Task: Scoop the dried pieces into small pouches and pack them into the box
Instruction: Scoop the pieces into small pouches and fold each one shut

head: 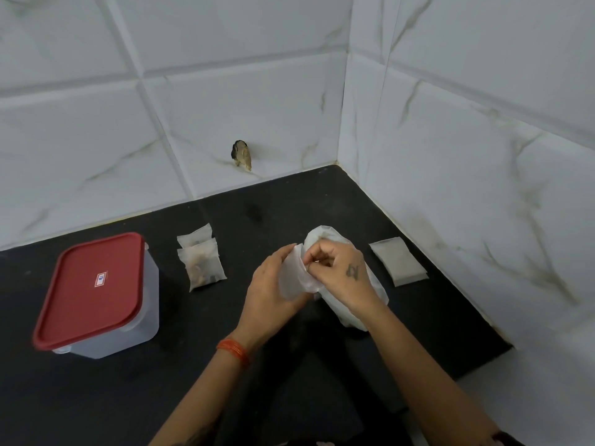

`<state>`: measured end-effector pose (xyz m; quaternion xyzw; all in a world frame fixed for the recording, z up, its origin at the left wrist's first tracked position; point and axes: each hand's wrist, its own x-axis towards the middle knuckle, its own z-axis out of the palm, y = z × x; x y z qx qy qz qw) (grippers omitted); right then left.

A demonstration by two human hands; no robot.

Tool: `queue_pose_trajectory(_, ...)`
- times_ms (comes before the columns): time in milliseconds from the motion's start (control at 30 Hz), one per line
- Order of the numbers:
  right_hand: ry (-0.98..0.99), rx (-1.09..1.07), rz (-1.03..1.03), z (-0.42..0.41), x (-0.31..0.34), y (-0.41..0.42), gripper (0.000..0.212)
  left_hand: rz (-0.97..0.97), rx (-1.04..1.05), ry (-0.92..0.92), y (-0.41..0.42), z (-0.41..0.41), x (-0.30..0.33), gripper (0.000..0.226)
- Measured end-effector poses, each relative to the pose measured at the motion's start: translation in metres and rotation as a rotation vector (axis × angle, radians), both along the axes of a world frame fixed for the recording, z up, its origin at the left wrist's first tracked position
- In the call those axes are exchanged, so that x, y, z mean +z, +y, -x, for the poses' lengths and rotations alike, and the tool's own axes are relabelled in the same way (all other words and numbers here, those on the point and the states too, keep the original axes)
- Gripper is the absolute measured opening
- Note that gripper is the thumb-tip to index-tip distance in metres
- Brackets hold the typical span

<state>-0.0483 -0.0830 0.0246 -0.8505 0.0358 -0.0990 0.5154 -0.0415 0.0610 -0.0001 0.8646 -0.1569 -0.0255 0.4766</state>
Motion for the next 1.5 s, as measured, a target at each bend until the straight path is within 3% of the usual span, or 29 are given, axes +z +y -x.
queue_pose_trajectory(233,-0.064,0.092,0.276,-0.004,0.001,-0.002,0.019,-0.133,-0.03,-0.147,0.004,-0.007,0.001,0.071)
queue_pose_trajectory(367,-0.114,0.094,0.506,-0.003,-0.001,-0.004,0.012,-0.133,-0.04,-0.139,0.006,-0.009,-0.004,0.066)
queue_pose_trajectory(433,-0.04,0.121,0.563,-0.004,-0.004,-0.006,0.015,-0.141,-0.052,-0.114,0.007,-0.009,-0.007,0.06)
queue_pose_trajectory(500,0.017,0.131,0.507,-0.003,-0.004,-0.01,0.017,-0.132,-0.05,-0.096,0.008,-0.008,-0.011,0.056)
queue_pose_trajectory(633,0.087,-0.043,0.149,0.001,0.008,-0.036,0.019,-0.106,-0.009,-0.043,0.01,-0.008,-0.017,0.057)
queue_pose_trajectory(767,0.2,-0.239,0.342,0.003,-0.001,-0.07,0.021,-0.089,-0.001,0.023,0.009,-0.008,-0.019,0.055)
queue_pose_trajectory(900,0.462,-0.058,0.595,0.012,-0.021,-0.068,0.021,-0.039,-0.008,0.155,-0.001,-0.005,-0.018,0.05)
queue_pose_trajectory(1200,0.39,-0.121,0.527,0.012,-0.011,-0.078,0.022,-0.028,-0.015,0.312,-0.017,-0.003,-0.023,0.053)
queue_pose_trajectory(1400,0.459,-0.105,0.715,0.016,-0.008,-0.077,0.03,0.05,-0.013,0.396,-0.024,-0.001,-0.026,0.054)
queue_pose_trajectory(1500,0.49,-0.062,0.68,0.013,-0.017,-0.064,0.03,0.078,-0.015,0.425,-0.027,0.0,-0.023,0.049)
